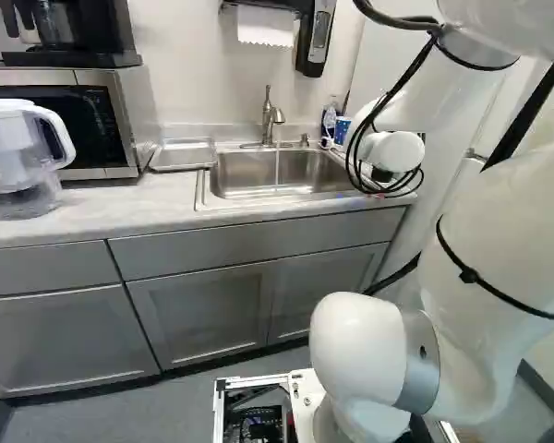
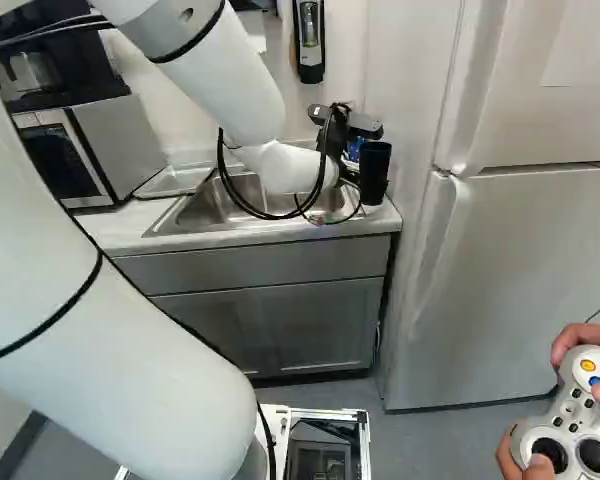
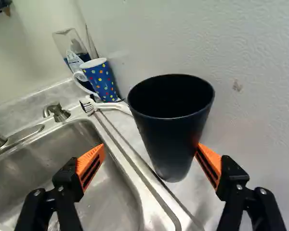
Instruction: Rinse the cup and place it in the tray
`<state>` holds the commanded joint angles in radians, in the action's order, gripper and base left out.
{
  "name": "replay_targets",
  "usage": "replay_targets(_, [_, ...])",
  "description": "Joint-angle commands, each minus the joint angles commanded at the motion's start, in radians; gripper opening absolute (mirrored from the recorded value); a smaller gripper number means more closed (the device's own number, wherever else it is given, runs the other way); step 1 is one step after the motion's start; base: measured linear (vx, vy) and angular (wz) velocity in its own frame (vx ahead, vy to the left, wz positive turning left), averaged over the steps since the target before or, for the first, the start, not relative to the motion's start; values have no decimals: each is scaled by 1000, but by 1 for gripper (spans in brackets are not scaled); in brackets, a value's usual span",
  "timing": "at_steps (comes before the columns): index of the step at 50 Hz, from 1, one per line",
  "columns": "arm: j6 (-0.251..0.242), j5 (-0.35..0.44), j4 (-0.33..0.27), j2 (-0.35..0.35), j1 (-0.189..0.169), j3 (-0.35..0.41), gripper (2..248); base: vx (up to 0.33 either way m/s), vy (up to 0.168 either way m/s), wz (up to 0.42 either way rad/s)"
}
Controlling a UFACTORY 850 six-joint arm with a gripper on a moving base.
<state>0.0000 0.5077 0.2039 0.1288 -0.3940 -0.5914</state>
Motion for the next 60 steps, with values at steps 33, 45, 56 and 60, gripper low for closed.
replay_targets(33, [-17, 17, -35, 0, 0, 0, 247, 0, 0, 0])
replay_targets(45, [-126, 17, -35, 0, 0, 0, 247, 0, 0, 0])
replay_targets(56, [-137, 17, -35, 0, 0, 0, 247, 0, 0, 0])
replay_targets(60, [-137, 17, -35, 0, 0, 0, 247, 0, 0, 0])
